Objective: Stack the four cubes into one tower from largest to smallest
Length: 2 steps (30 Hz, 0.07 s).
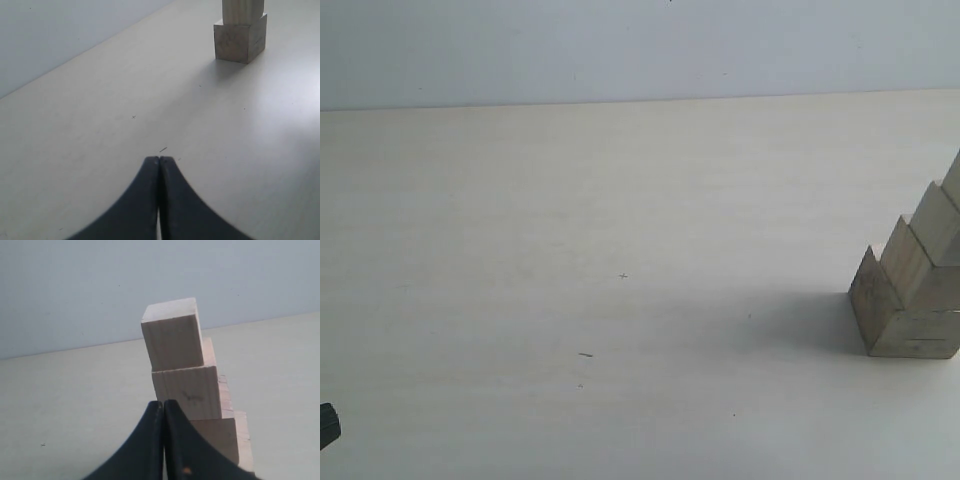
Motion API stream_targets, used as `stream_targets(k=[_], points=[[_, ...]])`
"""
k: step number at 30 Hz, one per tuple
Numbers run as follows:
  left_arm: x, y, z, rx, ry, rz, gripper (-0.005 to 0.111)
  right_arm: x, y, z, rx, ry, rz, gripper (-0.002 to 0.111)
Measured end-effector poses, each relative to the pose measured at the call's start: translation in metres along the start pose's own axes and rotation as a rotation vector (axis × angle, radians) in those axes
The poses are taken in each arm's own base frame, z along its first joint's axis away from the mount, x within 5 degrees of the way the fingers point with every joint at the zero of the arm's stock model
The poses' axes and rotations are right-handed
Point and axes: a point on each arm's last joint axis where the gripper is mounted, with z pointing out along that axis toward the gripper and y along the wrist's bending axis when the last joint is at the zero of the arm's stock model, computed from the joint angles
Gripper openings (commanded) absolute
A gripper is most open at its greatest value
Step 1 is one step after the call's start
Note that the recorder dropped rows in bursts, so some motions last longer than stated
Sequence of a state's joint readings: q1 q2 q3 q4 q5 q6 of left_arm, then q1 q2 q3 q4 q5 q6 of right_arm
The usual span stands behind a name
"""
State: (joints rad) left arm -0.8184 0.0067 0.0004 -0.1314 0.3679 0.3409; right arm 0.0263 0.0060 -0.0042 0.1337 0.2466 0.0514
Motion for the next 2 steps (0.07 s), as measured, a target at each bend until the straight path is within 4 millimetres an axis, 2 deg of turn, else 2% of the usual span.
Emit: stream_targets(k=[2], points=[[0.0000, 0.0000, 0.0000, 0.000, 0.000, 0.000, 0.000, 0.0000, 0.0000, 0.0000, 0.000, 0.000, 0.002, 0.001]])
